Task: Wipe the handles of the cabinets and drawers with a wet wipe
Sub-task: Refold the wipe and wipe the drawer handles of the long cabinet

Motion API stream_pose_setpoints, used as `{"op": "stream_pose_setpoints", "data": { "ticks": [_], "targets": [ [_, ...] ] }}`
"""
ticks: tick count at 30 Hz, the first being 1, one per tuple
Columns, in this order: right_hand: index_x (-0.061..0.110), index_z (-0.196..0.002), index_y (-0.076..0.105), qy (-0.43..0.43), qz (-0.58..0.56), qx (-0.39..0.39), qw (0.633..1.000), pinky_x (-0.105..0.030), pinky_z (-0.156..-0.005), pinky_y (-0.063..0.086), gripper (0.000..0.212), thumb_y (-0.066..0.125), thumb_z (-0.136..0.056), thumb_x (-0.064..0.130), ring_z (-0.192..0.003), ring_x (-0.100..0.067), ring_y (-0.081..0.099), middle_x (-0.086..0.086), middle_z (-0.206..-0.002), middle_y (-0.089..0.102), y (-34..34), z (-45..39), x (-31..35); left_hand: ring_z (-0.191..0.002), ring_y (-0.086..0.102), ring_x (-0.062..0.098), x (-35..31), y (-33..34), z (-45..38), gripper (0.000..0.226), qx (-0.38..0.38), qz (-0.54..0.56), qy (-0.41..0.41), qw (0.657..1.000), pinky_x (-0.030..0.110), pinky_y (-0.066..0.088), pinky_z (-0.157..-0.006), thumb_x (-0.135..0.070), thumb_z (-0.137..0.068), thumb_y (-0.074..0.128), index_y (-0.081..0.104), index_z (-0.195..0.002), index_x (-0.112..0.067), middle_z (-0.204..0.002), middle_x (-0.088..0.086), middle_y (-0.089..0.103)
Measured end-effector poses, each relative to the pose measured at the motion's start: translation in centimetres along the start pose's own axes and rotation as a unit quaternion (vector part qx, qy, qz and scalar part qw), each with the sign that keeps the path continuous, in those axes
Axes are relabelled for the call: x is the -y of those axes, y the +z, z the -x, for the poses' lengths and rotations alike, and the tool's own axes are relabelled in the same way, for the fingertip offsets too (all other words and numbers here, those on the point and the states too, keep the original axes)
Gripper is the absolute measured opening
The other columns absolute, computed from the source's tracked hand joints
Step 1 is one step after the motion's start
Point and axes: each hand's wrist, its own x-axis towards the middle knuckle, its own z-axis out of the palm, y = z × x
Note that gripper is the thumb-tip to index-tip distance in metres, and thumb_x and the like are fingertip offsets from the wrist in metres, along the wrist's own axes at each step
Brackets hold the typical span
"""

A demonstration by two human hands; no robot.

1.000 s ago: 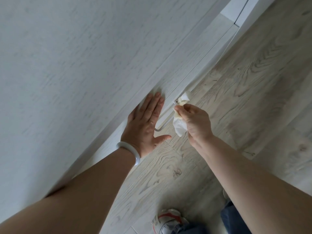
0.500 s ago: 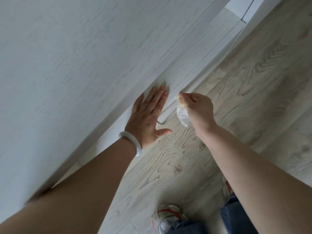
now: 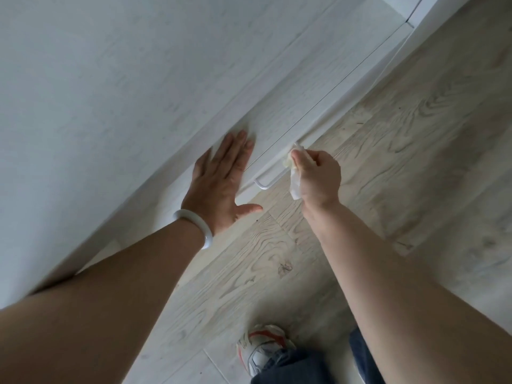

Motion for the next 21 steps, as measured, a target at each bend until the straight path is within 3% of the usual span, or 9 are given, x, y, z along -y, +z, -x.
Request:
{"op": "stream_pose_setpoints", "data": {
  "ticks": [4, 7, 9, 13, 16, 19, 21],
  "targets": [
    [0.008, -0.081, 0.061, 0.028, 0.001, -0.028, 0.999, -0.022, -0.059, 0.050, 0.014, 0.067, -0.086, 0.019, -0.067, -0.011, 0.059, 0.000, -0.074, 0.061, 0.4, 0.8, -0.3, -0.148, -0.014, 0.016, -0.1, 0.1, 0.0, 0.119, -0.002, 0.010, -0.004, 1.000, 0.044, 0.000, -0.119, -0.076, -0.074, 0.055, -0.016, -0.152, -0.020, -0.161, -0.002, -0.018],
    [0.006, -0.088, 0.067, 0.017, -0.005, -0.014, 1.000, -0.021, -0.067, 0.054, 0.011, 0.071, -0.084, 0.016, -0.074, -0.012, 0.064, -0.003, -0.081, 0.067, 0.1, -0.5, 1.0, -0.148, -0.013, 0.017, -0.1, 0.1, 0.1, 0.117, -0.008, 0.003, -0.004, 1.000, 0.044, -0.001, -0.120, -0.073, -0.076, 0.056, -0.015, -0.152, -0.020, -0.161, -0.001, -0.016],
    [0.004, -0.088, 0.067, 0.027, -0.021, -0.021, 0.999, -0.021, -0.063, 0.053, 0.014, 0.071, -0.085, 0.018, -0.070, -0.011, 0.062, -0.003, -0.077, 0.065, 0.5, -0.6, 1.1, -0.149, -0.012, 0.017, -0.1, 0.1, 0.0, 0.116, -0.010, -0.001, -0.005, 1.000, 0.044, 0.000, -0.120, -0.072, -0.077, 0.056, -0.013, -0.153, -0.019, -0.161, -0.001, -0.014],
    [0.007, -0.067, 0.055, 0.100, -0.067, 0.015, 0.993, -0.024, -0.053, 0.046, 0.027, 0.073, -0.084, 0.018, -0.058, -0.012, 0.048, -0.001, -0.061, 0.052, 2.5, 3.3, -1.2, -0.148, -0.013, 0.016, -0.2, -0.1, 0.1, 0.113, -0.006, -0.005, -0.006, 1.000, 0.040, -0.003, -0.119, -0.065, -0.077, 0.057, -0.013, -0.153, -0.018, -0.161, -0.001, -0.016],
    [0.012, -0.058, 0.053, 0.116, -0.044, 0.008, 0.992, -0.026, -0.062, 0.050, 0.033, 0.074, -0.083, 0.015, -0.060, -0.013, 0.053, 0.002, -0.058, 0.054, 2.2, 3.0, -0.2, -0.148, -0.013, 0.017, -0.2, -0.1, 0.1, 0.114, -0.008, -0.006, -0.007, 1.000, 0.039, -0.004, -0.118, -0.064, -0.077, 0.058, -0.013, -0.153, -0.018, -0.161, 0.000, -0.016],
    [0.006, -0.073, 0.067, 0.095, -0.071, -0.025, 0.993, -0.020, -0.069, 0.053, 0.017, 0.075, -0.083, 0.016, -0.072, -0.015, 0.063, -0.006, -0.075, 0.067, 0.5, 0.2, 1.8, -0.148, -0.014, 0.017, -0.2, 0.1, 0.1, 0.115, -0.009, -0.013, -0.005, 1.000, 0.039, -0.004, -0.118, -0.069, -0.077, 0.057, -0.013, -0.153, -0.017, -0.161, 0.000, -0.016],
    [0.003, -0.077, 0.067, 0.084, -0.105, -0.035, 0.990, -0.021, -0.073, 0.055, 0.017, 0.075, -0.083, 0.017, -0.073, -0.015, 0.063, -0.009, -0.081, 0.068, 0.3, -0.3, 1.8, -0.148, -0.013, 0.017, -0.2, 0.2, 0.1, 0.116, -0.009, -0.016, -0.006, 1.000, 0.038, -0.004, -0.118, -0.070, -0.077, 0.057, -0.014, -0.152, -0.017, -0.161, 0.000, -0.017]
  ]
}}
